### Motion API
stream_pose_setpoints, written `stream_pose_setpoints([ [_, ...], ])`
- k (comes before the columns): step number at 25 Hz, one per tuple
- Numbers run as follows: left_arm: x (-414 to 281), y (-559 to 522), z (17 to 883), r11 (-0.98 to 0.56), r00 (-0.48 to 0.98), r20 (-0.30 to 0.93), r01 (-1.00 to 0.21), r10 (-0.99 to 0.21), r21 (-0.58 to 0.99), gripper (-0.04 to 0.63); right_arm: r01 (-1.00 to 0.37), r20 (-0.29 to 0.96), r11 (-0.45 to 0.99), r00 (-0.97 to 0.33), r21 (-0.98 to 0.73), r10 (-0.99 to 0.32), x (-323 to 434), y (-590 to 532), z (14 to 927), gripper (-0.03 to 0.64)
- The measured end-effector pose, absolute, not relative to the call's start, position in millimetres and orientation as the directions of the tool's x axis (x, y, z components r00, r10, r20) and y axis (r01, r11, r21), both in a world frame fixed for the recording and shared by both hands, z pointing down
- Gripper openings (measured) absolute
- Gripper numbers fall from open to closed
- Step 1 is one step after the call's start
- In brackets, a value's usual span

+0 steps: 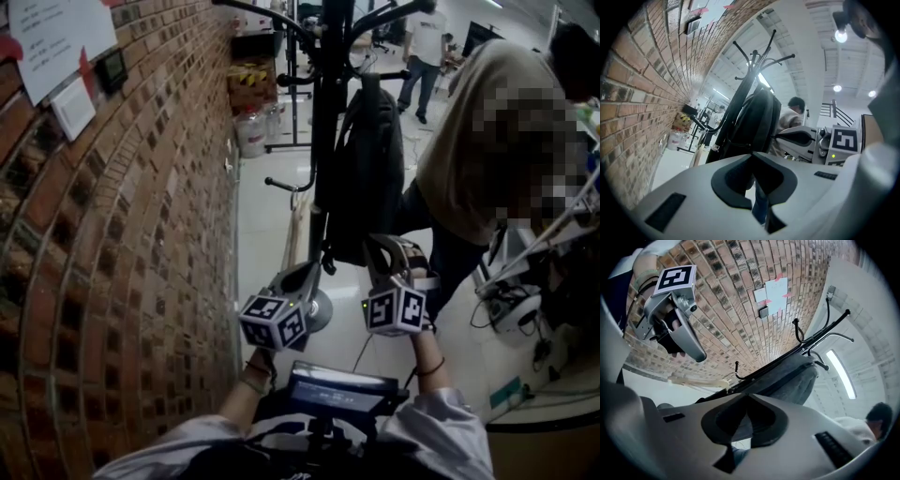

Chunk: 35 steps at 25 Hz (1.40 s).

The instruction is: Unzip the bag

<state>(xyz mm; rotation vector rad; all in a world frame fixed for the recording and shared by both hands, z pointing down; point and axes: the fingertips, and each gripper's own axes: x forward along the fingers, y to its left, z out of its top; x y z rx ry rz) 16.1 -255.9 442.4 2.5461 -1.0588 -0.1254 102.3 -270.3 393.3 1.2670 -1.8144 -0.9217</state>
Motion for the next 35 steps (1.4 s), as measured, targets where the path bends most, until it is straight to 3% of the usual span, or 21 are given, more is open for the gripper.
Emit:
stream_pose_setpoints([
  [15, 15.9, -255.6, 446.5, -0.638, 0.71, 0.084, -0.672, -0.699, 0.375, 0.006, -0.43, 0.284, 0.354, -0.221, 0.83, -0.933, 112.4, -281.9, 456.9, 0.023],
  [26, 19.2, -254.0, 449.9, -0.628, 0.7, 0.08, -0.679, -0.709, 0.38, 0.006, -0.466, 0.286, 0.364, -0.231, 0.806, -0.93, 115.9, -284.7, 468.1, 0.029],
  [30, 20.8, -253.3, 447.8, -0.626, 0.699, 0.083, -0.681, -0.71, 0.379, 0.006, -0.617, 0.256, 0.373, -0.273, 0.693, -0.927, 116.9, -283.3, 464.9, 0.048],
  [35, 21.4, -254.6, 449.0, -0.626, 0.698, 0.076, -0.681, -0.713, 0.38, 0.006, -0.876, 0.182, 0.343, -0.297, 0.338, -0.937, 121.5, -267.5, 457.3, 0.052],
])
